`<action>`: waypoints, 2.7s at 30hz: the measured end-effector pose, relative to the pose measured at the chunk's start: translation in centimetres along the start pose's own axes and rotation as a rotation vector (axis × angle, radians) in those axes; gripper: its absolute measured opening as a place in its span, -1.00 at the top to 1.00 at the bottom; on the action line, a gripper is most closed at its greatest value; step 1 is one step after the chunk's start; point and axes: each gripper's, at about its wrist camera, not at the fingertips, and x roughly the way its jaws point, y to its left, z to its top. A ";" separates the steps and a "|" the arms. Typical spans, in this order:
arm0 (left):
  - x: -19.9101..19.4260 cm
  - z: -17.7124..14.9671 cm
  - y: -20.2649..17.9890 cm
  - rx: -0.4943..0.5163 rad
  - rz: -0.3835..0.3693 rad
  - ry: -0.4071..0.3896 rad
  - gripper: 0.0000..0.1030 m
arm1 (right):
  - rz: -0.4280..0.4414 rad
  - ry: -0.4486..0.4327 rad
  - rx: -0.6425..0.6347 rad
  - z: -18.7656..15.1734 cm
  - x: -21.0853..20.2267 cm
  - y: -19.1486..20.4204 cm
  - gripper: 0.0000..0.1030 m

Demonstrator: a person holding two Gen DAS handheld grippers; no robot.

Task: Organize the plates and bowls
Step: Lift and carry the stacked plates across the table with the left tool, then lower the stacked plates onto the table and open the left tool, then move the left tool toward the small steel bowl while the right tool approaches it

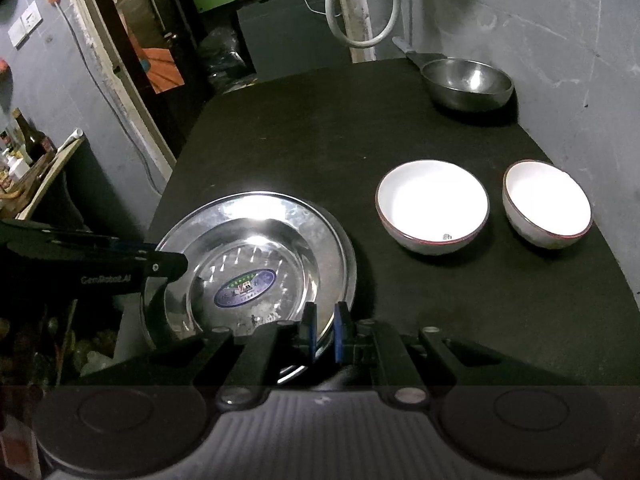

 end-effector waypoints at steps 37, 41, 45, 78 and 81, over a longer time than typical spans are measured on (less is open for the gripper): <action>3.4 6.4 3.0 -0.186 -0.195 -0.157 -0.98 | -0.294 -0.116 0.141 -0.8 -3.1 -1.7 -1.00; 4.5 8.8 2.0 -0.177 -0.176 -0.179 -0.99 | -0.298 -0.171 0.172 0.8 -3.5 -4.0 -1.00; 5.6 12.9 0.0 -0.175 -0.176 -0.240 -0.99 | -0.272 -0.251 0.218 4.9 -2.0 -7.4 -1.00; 20.5 24.7 -9.7 -0.144 -0.226 -0.126 0.31 | -0.124 -0.271 0.407 17.6 13.5 -19.4 0.15; 20.5 24.6 -9.7 -0.135 -0.266 -0.136 0.63 | -0.104 -0.273 0.402 17.5 13.5 -19.6 0.22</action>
